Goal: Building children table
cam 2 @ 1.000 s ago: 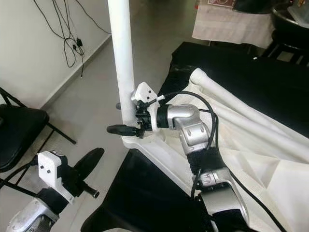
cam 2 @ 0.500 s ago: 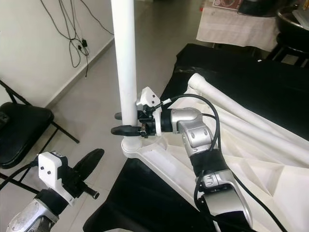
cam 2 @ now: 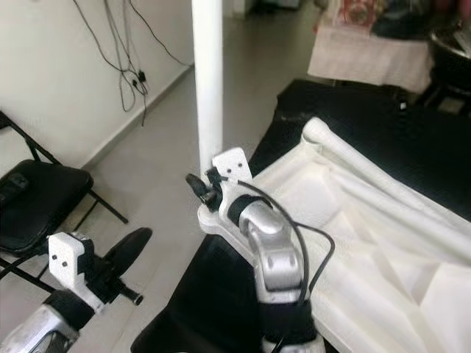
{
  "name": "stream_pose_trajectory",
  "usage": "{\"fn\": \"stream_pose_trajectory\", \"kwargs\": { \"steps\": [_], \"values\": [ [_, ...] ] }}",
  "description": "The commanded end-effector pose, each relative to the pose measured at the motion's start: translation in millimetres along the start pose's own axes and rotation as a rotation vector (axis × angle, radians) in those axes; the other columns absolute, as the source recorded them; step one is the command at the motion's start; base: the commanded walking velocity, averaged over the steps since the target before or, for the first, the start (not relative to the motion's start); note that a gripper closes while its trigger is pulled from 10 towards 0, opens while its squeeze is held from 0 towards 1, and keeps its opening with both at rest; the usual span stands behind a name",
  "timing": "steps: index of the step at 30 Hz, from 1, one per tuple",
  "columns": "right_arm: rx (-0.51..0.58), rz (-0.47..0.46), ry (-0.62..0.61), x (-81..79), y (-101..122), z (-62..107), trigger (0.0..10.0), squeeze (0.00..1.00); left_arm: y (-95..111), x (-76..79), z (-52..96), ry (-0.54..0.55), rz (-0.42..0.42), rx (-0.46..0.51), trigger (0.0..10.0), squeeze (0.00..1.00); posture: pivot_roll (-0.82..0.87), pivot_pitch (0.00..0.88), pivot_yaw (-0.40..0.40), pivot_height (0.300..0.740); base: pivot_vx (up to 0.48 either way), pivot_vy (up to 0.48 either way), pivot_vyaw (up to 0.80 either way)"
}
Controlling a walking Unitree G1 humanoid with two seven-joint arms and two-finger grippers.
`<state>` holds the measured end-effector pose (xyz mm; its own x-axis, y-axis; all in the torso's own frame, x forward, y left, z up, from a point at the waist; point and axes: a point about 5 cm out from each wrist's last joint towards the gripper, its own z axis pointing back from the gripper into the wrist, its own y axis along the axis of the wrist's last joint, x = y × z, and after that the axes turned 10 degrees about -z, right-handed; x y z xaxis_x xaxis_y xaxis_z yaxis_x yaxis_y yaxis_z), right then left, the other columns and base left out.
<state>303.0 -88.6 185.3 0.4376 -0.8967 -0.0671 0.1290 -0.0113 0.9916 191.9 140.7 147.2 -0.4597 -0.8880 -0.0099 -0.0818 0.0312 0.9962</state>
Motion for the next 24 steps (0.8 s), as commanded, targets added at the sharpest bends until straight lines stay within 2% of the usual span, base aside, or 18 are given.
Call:
{"fn": "stream_pose_trajectory", "kwargs": {
  "steps": [1, 3, 4, 5, 7, 8, 9, 10, 13, 14, 15, 16, 17, 18, 22, 24],
  "values": [
    [-0.176, -0.016, -0.089, 12.0, -34.3, 4.6, 0.0, 0.00, -4.4, -2.0, 1.0, -0.008, -0.002, -0.029, 10.0, 0.00, -0.05, 0.135, 0.001, 0.740, 0.000, 0.000, 0.00],
    [-0.176, -0.010, -0.047, 8.4, -32.4, -0.9, 0.0, 0.00, -4.9, -2.4, 0.3, -0.010, -0.003, -0.030, 10.0, 0.00, -0.05, 0.134, 0.001, 0.740, 0.000, 0.000, 0.00],
    [-0.170, -0.014, -0.014, 6.4, -28.7, -5.8, 3.1, 0.00, -4.9, -2.9, -0.1, -0.003, -0.005, -0.028, 10.0, 0.00, -0.05, 0.132, -0.002, 0.740, 0.000, 0.000, 0.00],
    [-0.148, -0.030, 0.040, 4.0, -23.4, -11.1, 10.0, 0.00, -4.7, -2.9, -0.5, 0.005, -0.005, -0.025, 10.0, 0.00, -0.05, 0.132, -0.003, 0.740, 0.000, 0.000, 0.00],
    [-0.135, -0.045, 0.062, 0.5, -19.6, -12.9, 10.0, 0.00, -4.4, -3.1, -0.6, 0.010, -0.005, -0.022, 10.0, 0.00, -0.05, 0.132, -0.003, 0.740, 0.000, 0.000, 0.00],
    [-0.105, -0.063, 0.126, -2.9, -12.1, -17.7, 10.0, 0.05, -4.2, -2.7, -0.7, 0.012, -0.005, -0.021, 10.0, 0.00, -0.05, 0.132, -0.005, 0.740, 0.000, 0.000, 0.00],
    [-0.079, -0.080, 0.202, -7.1, -4.3, -21.4, 10.0, 1.00, -4.1, -2.3, -0.9, 0.011, -0.004, -0.021, 10.0, 0.00, -0.04, 0.133, -0.007, 0.740, 0.000, 0.000, 0.00],
    [-0.079, -0.080, 0.202, -7.1, -4.3, -21.4, 10.0, 1.00, -4.1, -2.3, -0.9, 0.011, -0.004, -0.021, 10.0, 0.00, -0.04, 0.133, -0.007, 0.740, 0.000, 0.000, 0.00],
    [-0.022, -0.087, 0.452, -13.7, 15.6, -25.3, 10.0, 1.00, -3.6, -1.0, -0.9, 0.005, -0.002, -0.020, 10.0, 0.00, -0.04, 0.137, -0.007, 0.740, 0.000, 0.000, 0.00],
    [-0.022, -0.087, 0.452, -13.7, 15.6, -25.3, 10.0, 1.00, -3.6, -1.0, -0.9, 0.005, -0.002, -0.020, 10.0, 0.00, -0.04, 0.137, -0.007, 0.740, 0.000, 0.000, 0.00],
    [-0.041, -0.073, 0.563, -15.4, 17.2, -23.9, 10.0, 1.00, -3.4, -0.6, -0.8, 0.003, -0.001, -0.020, 10.0, 0.00, -0.04, 0.139, -0.007, 0.740, 0.000, 0.000, 0.00],
    [-0.059, -0.029, 0.659, -15.4, 17.9, -23.4, 10.0, 0.92, -2.8, 0.3, -0.5, 0.001, -0.001, -0.019, 10.0, 0.00, -0.03, 0.148, -0.008, 0.740, 0.000, 0.000, 0.00],
    [-0.059, -0.029, 0.659, -15.4, 17.9, -23.4, 10.0, 0.92, -2.8, 0.3, -0.5, 0.001, -0.001, -0.019, 10.0, 0.00, -0.03, 0.148, -0.008, 0.740, 0.000, 0.000, 0.00],
    [-0.075, 0.014, 0.729, -13.7, 17.2, -25.7, 10.0, 0.00, -2.3, 1.2, 0.2, 0.000, 0.000, -0.019, 10.0, 0.00, -0.02, 0.153, -0.009, 0.740, 0.000, 0.000, 0.00],
    [-0.086, 0.043, 0.772, -12.1, 16.9, -27.3, 10.0, 0.00, -1.8, 2.0, 0.9, -0.001, 0.000, -0.019, 10.0, 0.00, -0.02, 0.156, -0.010, 0.740, 0.000, 0.000, 0.00],
    [-0.106, 0.059, 0.812, -8.0, 15.7, -36.8, 10.0, 0.00, -0.5, 4.4, 3.3, 0.000, 0.001, -0.021, 10.0, 0.00, 0.00, 0.171, -0.011, 0.740, 0.000, 0.000, 0.00]
  ]
}}
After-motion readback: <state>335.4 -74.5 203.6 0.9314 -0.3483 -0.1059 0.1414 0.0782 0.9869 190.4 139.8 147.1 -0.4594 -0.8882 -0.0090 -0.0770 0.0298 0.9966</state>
